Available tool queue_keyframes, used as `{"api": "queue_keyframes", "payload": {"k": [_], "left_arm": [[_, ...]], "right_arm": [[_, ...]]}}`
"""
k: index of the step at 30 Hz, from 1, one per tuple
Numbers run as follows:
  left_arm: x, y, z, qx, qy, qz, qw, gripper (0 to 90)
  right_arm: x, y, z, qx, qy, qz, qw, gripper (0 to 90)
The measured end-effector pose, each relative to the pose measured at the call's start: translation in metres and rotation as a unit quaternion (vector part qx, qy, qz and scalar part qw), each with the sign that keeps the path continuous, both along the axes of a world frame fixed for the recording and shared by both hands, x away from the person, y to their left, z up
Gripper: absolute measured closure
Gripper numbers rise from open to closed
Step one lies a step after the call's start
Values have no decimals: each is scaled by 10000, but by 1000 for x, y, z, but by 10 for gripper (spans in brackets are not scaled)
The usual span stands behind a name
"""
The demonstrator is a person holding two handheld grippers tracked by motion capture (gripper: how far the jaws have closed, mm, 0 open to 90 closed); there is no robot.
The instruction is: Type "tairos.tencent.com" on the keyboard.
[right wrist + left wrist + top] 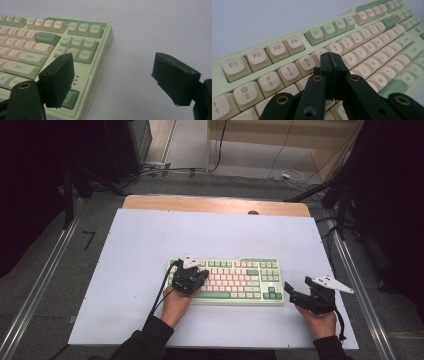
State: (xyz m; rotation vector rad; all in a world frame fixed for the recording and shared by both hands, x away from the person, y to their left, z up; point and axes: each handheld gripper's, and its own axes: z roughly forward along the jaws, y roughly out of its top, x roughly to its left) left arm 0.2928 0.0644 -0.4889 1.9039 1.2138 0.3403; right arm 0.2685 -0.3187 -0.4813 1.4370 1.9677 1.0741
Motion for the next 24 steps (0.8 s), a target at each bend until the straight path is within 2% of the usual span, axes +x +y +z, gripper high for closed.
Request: {"api": "queue_keyframes", "payload": {"k": [6, 9, 10, 11, 12, 16, 17, 18, 21, 24], "left_arm": [[1, 0, -1, 123, 68, 5, 9999, 900], [1, 2, 2, 15, 45, 64, 10000, 900], [0, 5, 7, -160, 27, 63, 9998, 838], [0, 5, 7, -160, 27, 63, 9998, 793], [-1, 9, 11, -316, 9, 66, 9995, 745], [-3, 13, 17, -411, -13, 109, 9991, 489], [-4, 14, 18, -427, -6, 131, 9990, 489], [-4, 16, 19, -406, 0, 134, 9991, 387], [-7, 20, 21, -344, -51, 175, 9992, 338], [-9, 26, 24, -355, -88, 210, 9991, 332]], "right_arm": [[0, 0, 0, -4, 0, 10, 10000, 162], [0, 0, 0, -14, -4, 13, 10000, 162], [0, 0, 0, -3, 2, 4, 10000, 162], [0, 0, 0, 0, -2, 0, 10000, 162], [0, -1, 0, 2, 6, -2, 10000, 162], [-1, -1, 0, 5, -3, -8, 10000, 162], [-1, -1, 0, 5, -3, -8, 10000, 162], [-1, -1, 0, 3, -4, -8, 10000, 162], [-1, -1, 0, 7, -2, -2, 10000, 162], [-1, -1, 0, -7, -4, -9, 10000, 162]]}}
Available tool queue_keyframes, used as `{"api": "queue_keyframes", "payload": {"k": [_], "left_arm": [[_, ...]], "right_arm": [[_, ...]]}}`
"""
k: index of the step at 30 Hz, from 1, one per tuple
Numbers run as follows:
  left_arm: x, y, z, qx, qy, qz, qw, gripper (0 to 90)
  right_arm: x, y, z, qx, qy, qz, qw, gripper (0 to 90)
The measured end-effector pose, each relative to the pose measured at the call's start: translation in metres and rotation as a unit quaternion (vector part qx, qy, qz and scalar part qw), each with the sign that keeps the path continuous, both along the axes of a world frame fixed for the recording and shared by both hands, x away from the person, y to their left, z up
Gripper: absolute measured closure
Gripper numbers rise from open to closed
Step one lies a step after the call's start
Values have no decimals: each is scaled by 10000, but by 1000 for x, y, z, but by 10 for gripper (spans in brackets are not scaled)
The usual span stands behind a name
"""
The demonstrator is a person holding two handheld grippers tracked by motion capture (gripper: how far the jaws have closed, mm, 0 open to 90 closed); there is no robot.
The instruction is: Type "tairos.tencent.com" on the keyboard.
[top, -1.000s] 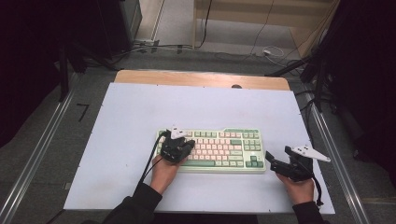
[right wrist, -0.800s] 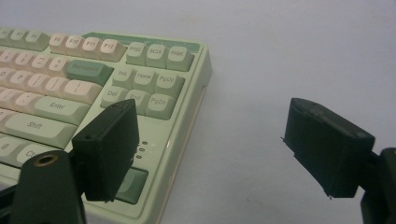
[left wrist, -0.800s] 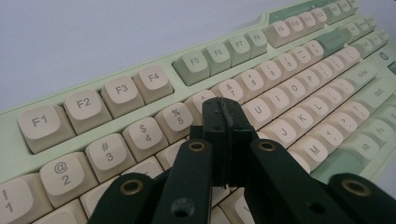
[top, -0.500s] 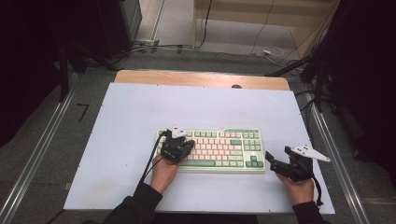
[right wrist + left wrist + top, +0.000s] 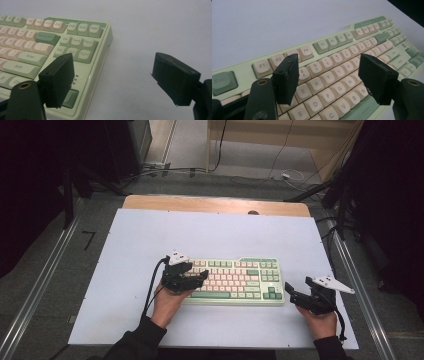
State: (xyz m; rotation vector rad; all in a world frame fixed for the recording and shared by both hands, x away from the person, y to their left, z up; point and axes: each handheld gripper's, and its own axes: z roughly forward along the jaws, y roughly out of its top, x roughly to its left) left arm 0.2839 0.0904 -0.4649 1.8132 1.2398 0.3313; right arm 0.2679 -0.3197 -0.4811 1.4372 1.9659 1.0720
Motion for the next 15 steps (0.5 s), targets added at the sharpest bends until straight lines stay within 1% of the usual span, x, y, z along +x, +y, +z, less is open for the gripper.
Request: {"api": "queue_keyframes", "payload": {"k": [5, 10, 12, 13, 15], "left_arm": [[-3, 11, 3, 24, -46, 90, 9999, 323], [-6, 20, 2, 23, -55, 188, 9998, 346], [-7, 24, 0, 52, -61, 218, 9997, 408], [-8, 25, 0, 45, -60, 222, 9997, 408], [-10, 30, -1, 72, -82, 225, 9997, 508]], "right_arm": [[0, 0, 0, -5, 0, 6, 10000, 162], [0, 0, 0, -5, 6, 1, 10000, 162], [0, 0, 0, -5, 8, 0, 10000, 162], [0, 0, 0, -5, 8, 0, 10000, 162], [0, 0, 0, 1, 10, 1, 10000, 162]]}}
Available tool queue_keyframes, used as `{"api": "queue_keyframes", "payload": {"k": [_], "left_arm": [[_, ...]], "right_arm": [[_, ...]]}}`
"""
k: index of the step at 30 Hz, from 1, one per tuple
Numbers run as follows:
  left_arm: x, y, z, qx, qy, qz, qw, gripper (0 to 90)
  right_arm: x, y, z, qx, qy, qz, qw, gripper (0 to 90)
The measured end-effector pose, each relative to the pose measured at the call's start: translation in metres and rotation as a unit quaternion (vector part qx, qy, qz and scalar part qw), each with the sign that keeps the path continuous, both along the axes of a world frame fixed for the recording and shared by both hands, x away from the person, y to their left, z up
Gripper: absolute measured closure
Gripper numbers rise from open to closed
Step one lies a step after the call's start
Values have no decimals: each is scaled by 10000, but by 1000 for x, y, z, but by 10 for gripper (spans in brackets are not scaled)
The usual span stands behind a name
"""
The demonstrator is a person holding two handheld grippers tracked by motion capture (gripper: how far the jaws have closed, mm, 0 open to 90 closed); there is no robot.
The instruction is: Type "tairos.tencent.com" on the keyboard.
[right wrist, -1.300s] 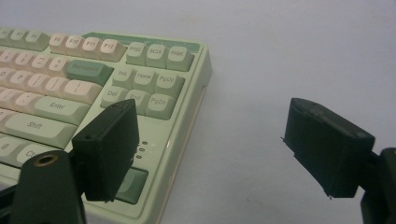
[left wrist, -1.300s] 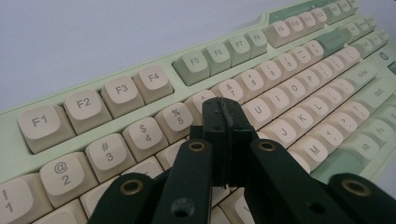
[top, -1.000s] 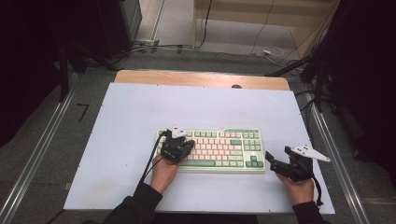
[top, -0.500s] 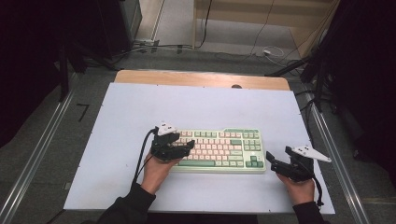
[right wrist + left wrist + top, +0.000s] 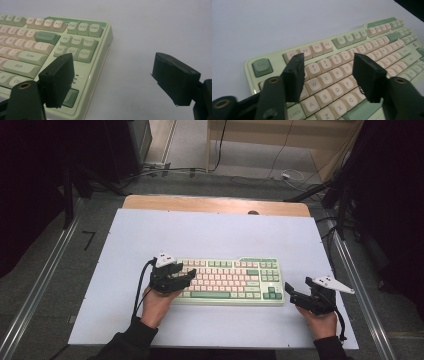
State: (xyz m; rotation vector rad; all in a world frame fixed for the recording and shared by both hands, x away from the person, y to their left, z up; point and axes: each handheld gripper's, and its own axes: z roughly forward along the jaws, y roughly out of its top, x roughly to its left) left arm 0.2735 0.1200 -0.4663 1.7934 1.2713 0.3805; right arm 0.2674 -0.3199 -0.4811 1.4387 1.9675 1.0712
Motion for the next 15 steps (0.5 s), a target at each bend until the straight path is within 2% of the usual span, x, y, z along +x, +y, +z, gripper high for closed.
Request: {"api": "queue_keyframes", "payload": {"k": [1, 2, 3, 4, 5, 6, 11, 15], "left_arm": [[-1, 2, 0, 28, -18, -14, 10000, 650], [-2, 4, -1, 15, -31, -19, 10000, 709], [-3, 7, -1, 2, -24, -43, 10000, 709], [-4, 9, -2, 10, 0, -67, 10000, 814], [-5, 11, -2, 39, 12, -73, 10000, 814], [-5, 13, -3, 53, 36, -94, 9999, 892], [-8, 19, -9, 111, 184, -192, 9996, 900], [-9, 17, -13, 207, 244, -202, 9993, 900]], "right_arm": [[0, 0, 0, 7, -2, 14, 10000, 162], [0, 0, 0, 7, -4, 13, 10000, 162], [0, 0, 0, 7, -4, 13, 10000, 162], [0, 0, 0, 9, -3, 11, 10000, 162], [0, 0, 0, 9, -3, 11, 10000, 162], [0, 0, 0, 5, 5, 1, 10000, 162], [0, 1, 0, -6, 3, 19, 10000, 162], [0, 1, 0, 0, 8, 15, 10000, 162]]}}
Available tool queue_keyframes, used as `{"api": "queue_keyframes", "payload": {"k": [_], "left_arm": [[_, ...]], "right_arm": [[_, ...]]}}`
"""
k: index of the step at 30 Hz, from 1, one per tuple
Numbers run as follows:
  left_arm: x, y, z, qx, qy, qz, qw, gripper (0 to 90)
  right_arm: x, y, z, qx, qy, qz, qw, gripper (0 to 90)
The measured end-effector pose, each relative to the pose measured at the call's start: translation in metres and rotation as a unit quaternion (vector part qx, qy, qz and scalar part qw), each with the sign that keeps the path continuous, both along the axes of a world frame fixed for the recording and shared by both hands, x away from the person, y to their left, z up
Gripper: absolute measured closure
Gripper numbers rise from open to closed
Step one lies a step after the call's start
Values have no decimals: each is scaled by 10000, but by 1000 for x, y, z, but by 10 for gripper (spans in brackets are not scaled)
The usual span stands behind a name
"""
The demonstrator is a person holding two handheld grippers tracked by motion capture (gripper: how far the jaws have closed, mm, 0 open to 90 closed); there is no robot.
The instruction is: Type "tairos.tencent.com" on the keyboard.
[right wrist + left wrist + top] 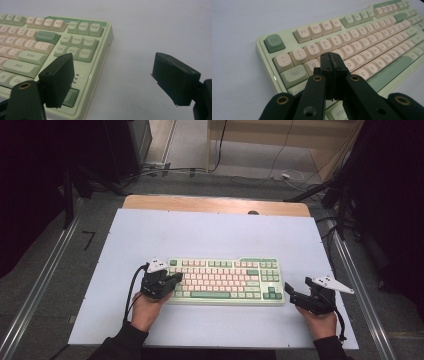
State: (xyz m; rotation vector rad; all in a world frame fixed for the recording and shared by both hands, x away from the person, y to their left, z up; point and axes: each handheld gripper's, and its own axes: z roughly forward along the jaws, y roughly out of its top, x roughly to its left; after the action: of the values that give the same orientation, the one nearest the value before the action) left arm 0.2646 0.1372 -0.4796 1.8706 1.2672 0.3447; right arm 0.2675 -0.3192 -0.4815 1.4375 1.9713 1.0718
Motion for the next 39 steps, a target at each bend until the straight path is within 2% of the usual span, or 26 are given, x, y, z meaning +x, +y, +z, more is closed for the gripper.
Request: {"api": "queue_keyframes", "payload": {"k": [12, 28, 31, 33, 34, 35, 36, 37, 38, 39], "left_arm": [[2, -5, -5, 138, 46, -2, 9999, 900], [3, -6, -8, 158, 85, 2, 9998, 900], [4, -7, -10, 238, 130, -2, 9996, 900], [4, -7, -10, 183, 118, -2, 9998, 900], [3, -7, -9, 147, 98, -15, 9998, 874], [2, -5, -7, 22, 53, -33, 10000, 874], [1, -4, -5, -64, 19, -15, 10000, 690], [0, -2, -2, -138, -57, 32, 9999, 690], [-1, 1, 1, -233, -130, 42, 9996, 548], [-2, 6, 4, -372, -281, 158, 9988, 470]], "right_arm": [[0, 0, 0, 4, -4, 18, 10000, 162], [0, 0, 0, 0, 3, 14, 10000, 162], [0, 0, 0, -4, 7, 12, 10000, 162], [0, 1, 0, -5, 20, 13, 10000, 162], [0, 1, 0, -5, 20, 13, 10000, 162], [0, 1, 0, -1, 8, 18, 10000, 162], [0, 0, 0, -2, -9, 23, 10000, 162], [0, 0, 0, -2, -9, 23, 10000, 162], [0, -1, 0, 4, 0, 4, 10000, 162], [0, -1, 0, 3, -2, 3, 10000, 162]]}}
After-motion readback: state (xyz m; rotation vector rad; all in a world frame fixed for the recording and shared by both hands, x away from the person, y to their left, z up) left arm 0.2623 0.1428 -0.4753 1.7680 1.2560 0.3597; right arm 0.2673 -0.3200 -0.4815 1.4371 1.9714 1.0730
